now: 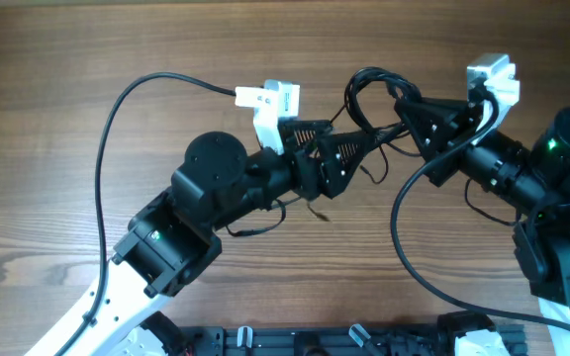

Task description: Untangle cables

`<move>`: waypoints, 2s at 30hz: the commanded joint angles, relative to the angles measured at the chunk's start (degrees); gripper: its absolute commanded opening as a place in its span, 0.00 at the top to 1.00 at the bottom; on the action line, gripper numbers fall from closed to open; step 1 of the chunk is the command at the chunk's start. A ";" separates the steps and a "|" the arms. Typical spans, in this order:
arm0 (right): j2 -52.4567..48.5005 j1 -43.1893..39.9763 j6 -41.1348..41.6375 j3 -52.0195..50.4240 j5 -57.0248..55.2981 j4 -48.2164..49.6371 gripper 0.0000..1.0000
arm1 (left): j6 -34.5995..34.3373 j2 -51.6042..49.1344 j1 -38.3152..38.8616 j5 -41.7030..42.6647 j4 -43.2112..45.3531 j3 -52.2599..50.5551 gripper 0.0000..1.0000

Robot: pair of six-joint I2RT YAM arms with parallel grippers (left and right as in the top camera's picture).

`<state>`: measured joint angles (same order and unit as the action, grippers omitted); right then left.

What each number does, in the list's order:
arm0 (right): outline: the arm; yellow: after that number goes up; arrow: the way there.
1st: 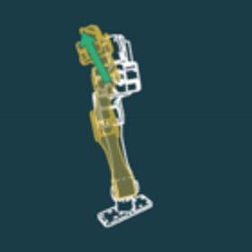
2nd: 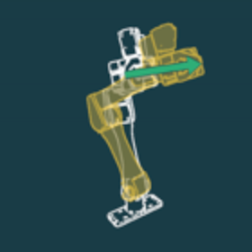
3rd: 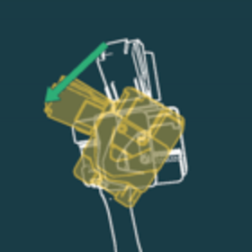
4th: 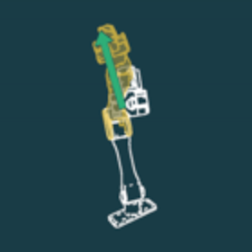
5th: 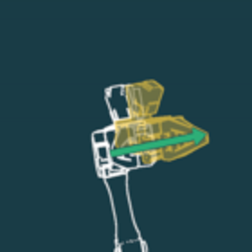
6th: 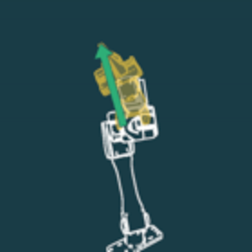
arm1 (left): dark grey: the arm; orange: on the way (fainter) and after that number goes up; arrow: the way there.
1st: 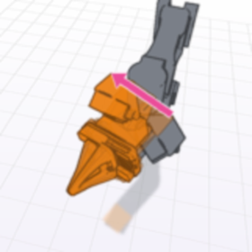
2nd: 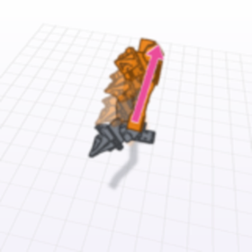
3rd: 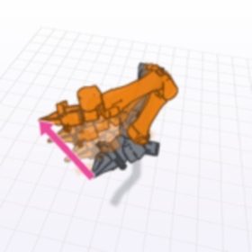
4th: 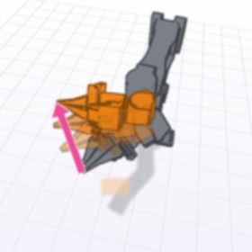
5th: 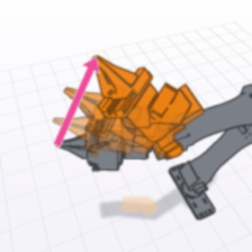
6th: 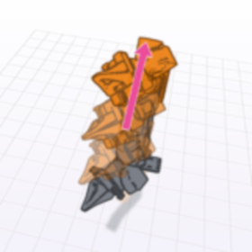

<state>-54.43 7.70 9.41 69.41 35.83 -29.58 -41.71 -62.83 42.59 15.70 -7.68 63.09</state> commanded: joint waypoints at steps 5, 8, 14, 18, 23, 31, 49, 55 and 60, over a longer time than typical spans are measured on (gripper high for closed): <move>0.07 -0.07 1.73 0.24 5.18 2.03 0.96 | -7.26 -2.89 0.07 -0.33 2.60 0.52 0.34; 0.07 -0.07 1.70 0.24 6.32 2.40 0.96 | -8.96 -3.41 0.07 -0.37 3.04 0.52 0.37; 0.07 -0.07 1.70 0.24 10.71 3.37 0.96 | -9.81 -3.67 0.07 -1.46 4.11 0.52 0.40; 0.07 -0.04 4.00 0.24 12.02 4.17 0.96 | -9.79 -3.67 0.07 -1.75 4.11 0.52 0.44; 0.07 -0.07 8.13 0.24 13.57 6.29 0.96 | -9.75 -3.67 0.04 -1.92 4.09 0.52 0.96; 0.07 -0.07 2.78 0.24 1.49 -1.03 0.44 | -3.63 -3.45 -1.60 -4.35 0.46 0.52 0.96; -0.02 -0.04 -19.67 0.24 9.73 -7.45 0.64 | -3.76 -3.45 -0.96 -4.87 -1.60 0.52 0.96; 0.00 -0.07 -16.39 0.24 5.95 -12.44 0.96 | -3.72 -3.28 -0.44 -7.76 1.77 0.52 0.96; 0.04 -0.07 -10.73 0.24 -4.33 -16.00 0.96 | -3.76 -1.05 -2.93 -8.57 1.70 0.52 0.96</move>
<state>-54.48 7.75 -5.65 69.43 40.45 -43.68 -46.15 -66.22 41.93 9.67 -7.22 63.09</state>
